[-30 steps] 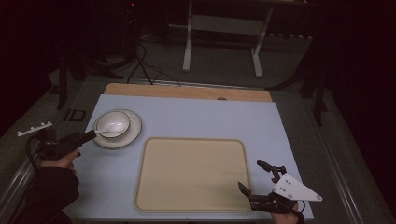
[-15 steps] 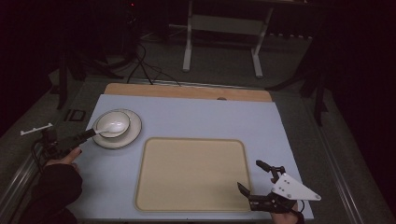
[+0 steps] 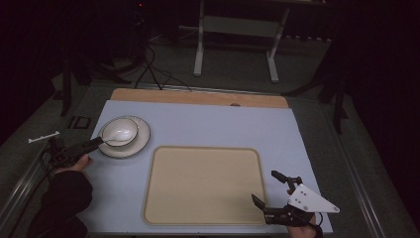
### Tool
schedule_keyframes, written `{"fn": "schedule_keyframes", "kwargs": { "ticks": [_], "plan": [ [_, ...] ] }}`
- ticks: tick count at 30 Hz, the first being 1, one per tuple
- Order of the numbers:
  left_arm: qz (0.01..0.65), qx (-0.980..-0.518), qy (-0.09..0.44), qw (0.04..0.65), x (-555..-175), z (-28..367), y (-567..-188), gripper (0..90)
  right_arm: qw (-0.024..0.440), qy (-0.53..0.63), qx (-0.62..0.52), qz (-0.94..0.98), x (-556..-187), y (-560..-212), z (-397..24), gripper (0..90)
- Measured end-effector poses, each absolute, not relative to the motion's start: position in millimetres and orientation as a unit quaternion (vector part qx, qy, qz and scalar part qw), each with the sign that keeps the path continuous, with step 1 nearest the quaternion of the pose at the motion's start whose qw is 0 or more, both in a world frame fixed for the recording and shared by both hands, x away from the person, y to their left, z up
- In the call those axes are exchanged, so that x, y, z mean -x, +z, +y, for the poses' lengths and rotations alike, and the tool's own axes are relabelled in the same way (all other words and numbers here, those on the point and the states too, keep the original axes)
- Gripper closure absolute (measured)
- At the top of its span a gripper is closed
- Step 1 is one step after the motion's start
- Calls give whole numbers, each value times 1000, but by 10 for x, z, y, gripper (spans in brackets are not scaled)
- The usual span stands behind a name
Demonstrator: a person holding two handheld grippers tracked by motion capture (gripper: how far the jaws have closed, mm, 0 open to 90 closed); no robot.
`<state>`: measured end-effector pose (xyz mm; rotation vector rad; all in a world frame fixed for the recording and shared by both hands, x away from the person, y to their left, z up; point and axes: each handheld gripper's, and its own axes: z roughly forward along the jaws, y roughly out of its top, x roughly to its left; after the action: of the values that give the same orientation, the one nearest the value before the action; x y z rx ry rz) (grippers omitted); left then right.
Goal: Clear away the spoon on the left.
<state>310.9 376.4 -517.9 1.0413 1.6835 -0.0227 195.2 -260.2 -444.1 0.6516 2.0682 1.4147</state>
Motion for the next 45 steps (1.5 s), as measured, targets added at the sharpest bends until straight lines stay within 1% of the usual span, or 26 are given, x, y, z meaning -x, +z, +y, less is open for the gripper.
{"fn": "schedule_keyframes", "kwargs": {
  "ticks": [3, 5, 6, 7, 10, 12, 13, 14, 18, 19, 22, 30, 34, 38, 45],
  "plan": [
    [709, -427, -27, 562, -3121, 3778, -5190, 516, 274, 522, -243, 770, -1954, -4444, -2600, 119],
    [709, -427, -34, 560, -3133, 3781, -5192, 562, 282, 516, -244, 771, -1951, -4448, -2593, 126],
    [711, -428, -34, 557, -3136, 3782, -5192, 570, 279, 519, -243, 771, -1950, -4445, -2596, 126],
    [711, -431, -35, 554, -3145, 3787, -5197, 600, 278, 520, -244, 770, -1950, -4444, -2597, 126],
    [717, -425, -38, 551, -3155, 3796, -5199, 652, 276, 521, -244, 770, -1954, -4446, -2603, 126],
    [719, -429, -38, 546, -3167, 3790, -5204, 657, 276, 523, -245, 768, -1955, -4443, -2607, 126],
    [718, -431, -41, 545, -3176, 3789, -5212, 685, 276, 523, -245, 768, -1956, -4443, -2609, 126],
    [717, -432, -43, 546, -3181, 3785, -5213, 688, 276, 523, -246, 768, -1956, -4443, -2610, 126],
    [709, -437, -51, 551, -3195, 3773, -5216, 766, 276, 524, -245, 768, -1955, -4443, -2612, 126],
    [707, -439, -53, 552, -3197, 3769, -5216, 797, 275, 524, -245, 768, -1955, -4444, -2613, 126],
    [700, -449, -57, 552, -3203, 3750, -5202, 833, 275, 524, -245, 768, -1956, -4445, -2615, 126],
    [691, -464, -47, 552, -3205, 3708, -5142, 850, 274, 528, -246, 766, -1961, -4441, -2628, 125],
    [692, -466, -46, 550, -3204, 3701, -5132, 853, 273, 527, -247, 766, -1964, -4442, -2630, 126],
    [693, -459, -41, 555, -3195, 3701, -5146, 853, 275, 527, -247, 765, -1961, -4440, -2629, 126],
    [691, -469, -24, 549, -3178, 3667, -5092, 854, 275, 527, -249, 765, -1963, -4440, -2633, 126]
  ]
}}
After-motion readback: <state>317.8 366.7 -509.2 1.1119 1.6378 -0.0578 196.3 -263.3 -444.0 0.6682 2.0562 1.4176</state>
